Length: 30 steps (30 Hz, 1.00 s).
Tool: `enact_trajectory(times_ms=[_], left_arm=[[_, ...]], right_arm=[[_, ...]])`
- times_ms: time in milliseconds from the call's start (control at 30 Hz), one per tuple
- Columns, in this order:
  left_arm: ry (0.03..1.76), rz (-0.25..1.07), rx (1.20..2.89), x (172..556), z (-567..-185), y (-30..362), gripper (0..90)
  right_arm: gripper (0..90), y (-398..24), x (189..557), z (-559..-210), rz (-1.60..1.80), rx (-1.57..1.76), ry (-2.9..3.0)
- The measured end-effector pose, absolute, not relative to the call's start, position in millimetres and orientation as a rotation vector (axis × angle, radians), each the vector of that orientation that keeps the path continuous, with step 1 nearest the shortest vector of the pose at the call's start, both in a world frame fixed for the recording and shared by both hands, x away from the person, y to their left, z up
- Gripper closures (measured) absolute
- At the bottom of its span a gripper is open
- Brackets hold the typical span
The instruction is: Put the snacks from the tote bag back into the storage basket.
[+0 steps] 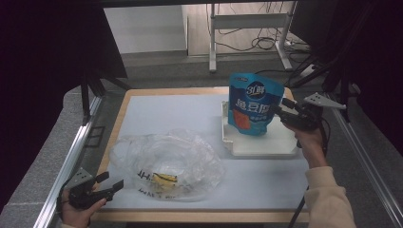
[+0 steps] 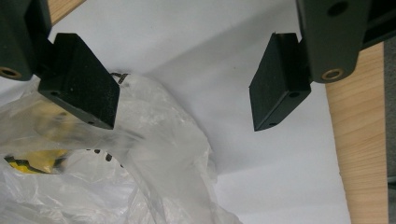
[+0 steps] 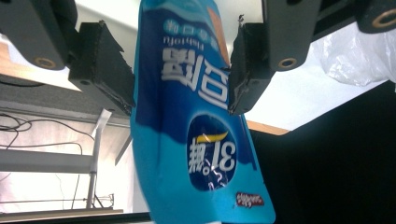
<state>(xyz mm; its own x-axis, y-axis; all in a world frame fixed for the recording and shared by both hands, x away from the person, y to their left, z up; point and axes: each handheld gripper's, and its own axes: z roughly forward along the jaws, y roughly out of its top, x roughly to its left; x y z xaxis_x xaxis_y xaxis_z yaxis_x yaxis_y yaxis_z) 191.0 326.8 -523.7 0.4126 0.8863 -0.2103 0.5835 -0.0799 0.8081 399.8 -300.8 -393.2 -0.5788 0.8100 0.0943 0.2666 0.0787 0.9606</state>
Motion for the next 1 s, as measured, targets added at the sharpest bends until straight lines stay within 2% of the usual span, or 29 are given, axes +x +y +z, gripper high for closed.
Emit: enact_trajectory(times_ms=[300,633,1000], left_arm=[[1.273,0.425,1.774,190.6,-523.2,326.5,24.4],[1.271,0.426,1.777,190.2,-523.0,325.5,24.4],[1.269,0.426,1.777,190.0,-522.9,324.9,24.3]], right_arm=[[39.4,-299.9,379.8,-407.6,1.524,1.079,1.901],[39.2,-263.3,343.0,-432.8,1.563,0.952,2.047],[39.0,-234.9,320.3,-445.1,1.584,0.873,2.138]])
